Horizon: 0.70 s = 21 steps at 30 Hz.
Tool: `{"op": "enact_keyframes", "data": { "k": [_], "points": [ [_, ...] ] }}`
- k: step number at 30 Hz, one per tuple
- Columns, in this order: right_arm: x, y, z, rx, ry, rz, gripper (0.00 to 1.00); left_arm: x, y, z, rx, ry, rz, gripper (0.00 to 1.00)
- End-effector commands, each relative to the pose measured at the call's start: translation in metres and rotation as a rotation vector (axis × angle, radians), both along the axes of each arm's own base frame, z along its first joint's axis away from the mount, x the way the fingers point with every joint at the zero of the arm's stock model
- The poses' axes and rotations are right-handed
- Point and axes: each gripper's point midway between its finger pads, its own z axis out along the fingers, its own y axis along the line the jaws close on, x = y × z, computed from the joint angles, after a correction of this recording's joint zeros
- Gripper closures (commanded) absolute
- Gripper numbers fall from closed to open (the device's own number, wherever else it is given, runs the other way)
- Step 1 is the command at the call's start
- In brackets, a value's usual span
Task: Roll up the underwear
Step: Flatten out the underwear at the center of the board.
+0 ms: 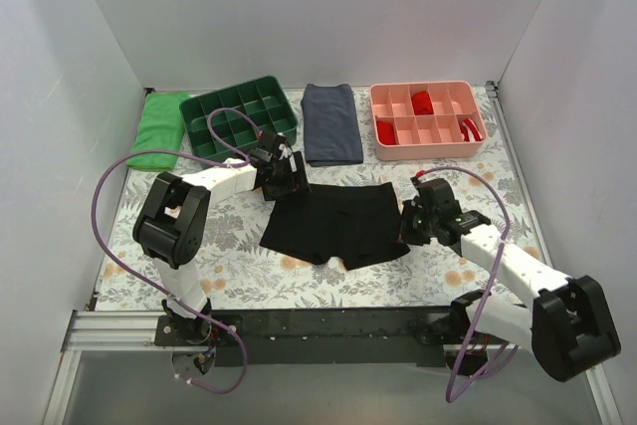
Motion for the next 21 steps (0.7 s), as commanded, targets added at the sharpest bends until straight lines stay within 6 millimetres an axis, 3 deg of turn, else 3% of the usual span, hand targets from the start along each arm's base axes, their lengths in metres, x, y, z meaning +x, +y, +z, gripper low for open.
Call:
{"op": "enact_keyframes", "data": {
  "k": [1,6,15,21],
  "points": [
    [0.008,0.009,-0.015,0.003,0.043,0.009,0.99,-0.003,0.001,0.016,-0.017,-0.024,-0.019,0.24],
    [-0.006,-0.005,-0.040,-0.064,0.125,-0.029,0.99,-0.001,0.003,0.012,0.005,-0.019,-0.018,0.24],
    [-0.031,-0.043,-0.068,-0.225,0.189,-0.111,0.99,-0.001,0.020,-0.003,0.089,0.011,0.036,0.24],
    [-0.026,-0.046,-0.065,-0.245,0.176,-0.111,0.99,-0.003,0.019,0.002,0.074,0.008,0.034,0.24]
  ]
}}
